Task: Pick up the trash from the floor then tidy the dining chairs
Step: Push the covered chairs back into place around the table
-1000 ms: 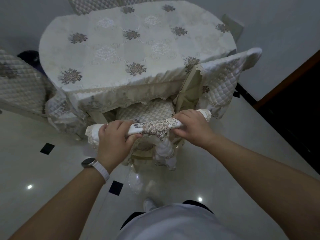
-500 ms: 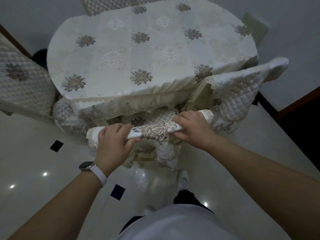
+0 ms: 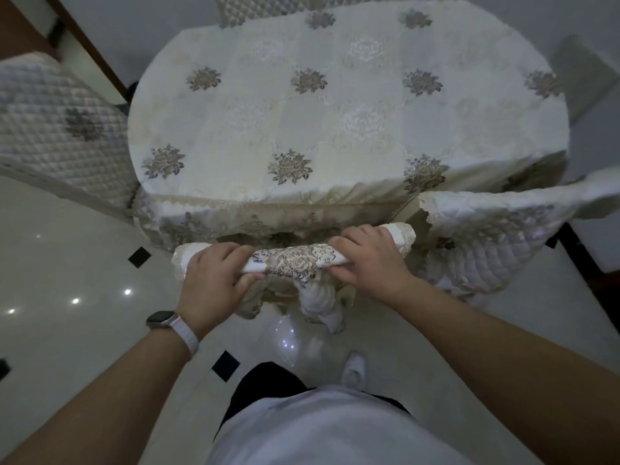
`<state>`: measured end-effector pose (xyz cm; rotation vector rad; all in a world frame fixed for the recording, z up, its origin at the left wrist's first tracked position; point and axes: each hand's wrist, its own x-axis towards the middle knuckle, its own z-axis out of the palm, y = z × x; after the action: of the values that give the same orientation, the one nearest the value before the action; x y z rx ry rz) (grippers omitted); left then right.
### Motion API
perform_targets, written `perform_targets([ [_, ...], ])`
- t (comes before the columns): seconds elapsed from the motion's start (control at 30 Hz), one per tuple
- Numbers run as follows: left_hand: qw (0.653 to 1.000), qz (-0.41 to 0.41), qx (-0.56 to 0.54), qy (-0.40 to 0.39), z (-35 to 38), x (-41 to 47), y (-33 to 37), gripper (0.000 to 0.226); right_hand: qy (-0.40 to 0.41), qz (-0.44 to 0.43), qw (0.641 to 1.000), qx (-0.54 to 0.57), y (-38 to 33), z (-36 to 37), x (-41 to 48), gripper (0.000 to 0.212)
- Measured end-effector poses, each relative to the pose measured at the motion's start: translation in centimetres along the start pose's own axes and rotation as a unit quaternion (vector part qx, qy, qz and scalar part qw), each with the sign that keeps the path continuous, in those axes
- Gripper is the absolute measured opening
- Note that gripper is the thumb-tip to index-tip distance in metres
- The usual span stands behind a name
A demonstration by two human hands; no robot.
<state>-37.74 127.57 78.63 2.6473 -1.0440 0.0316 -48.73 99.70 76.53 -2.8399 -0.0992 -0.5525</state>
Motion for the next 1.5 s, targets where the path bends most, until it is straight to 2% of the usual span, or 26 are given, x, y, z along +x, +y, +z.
perform_targets([
  [0.43, 1.0, 0.008, -0.01, 0.009, 2.0, 3.4, -1.0, 0.052, -0.069, 0.03, 0.997, -0.008, 2.3, 0.8, 2.5, 0.05],
  [0.63, 0.999, 0.01, -0.033, 0.031, 2.5, 4.6, -1.5, 0.049, -0.074, 0.042, 0.996, -0.014, 2.7, 1.2, 3.6, 0.048],
  [0.93, 0.995, 0.001, -0.095, -0.003, 3.1, 6.0, -1.2, 0.053, -0.08, 0.067, 0.995, 0.0, 3.8, 0.9, 4.0, 0.05],
  [1.5, 0.996, -0.011, -0.084, -0.016, 2.3, 5.6, -0.5, 0.056, -0.098, 0.053, 0.994, 0.018, 4.2, 0.3, 3.8, 0.047],
])
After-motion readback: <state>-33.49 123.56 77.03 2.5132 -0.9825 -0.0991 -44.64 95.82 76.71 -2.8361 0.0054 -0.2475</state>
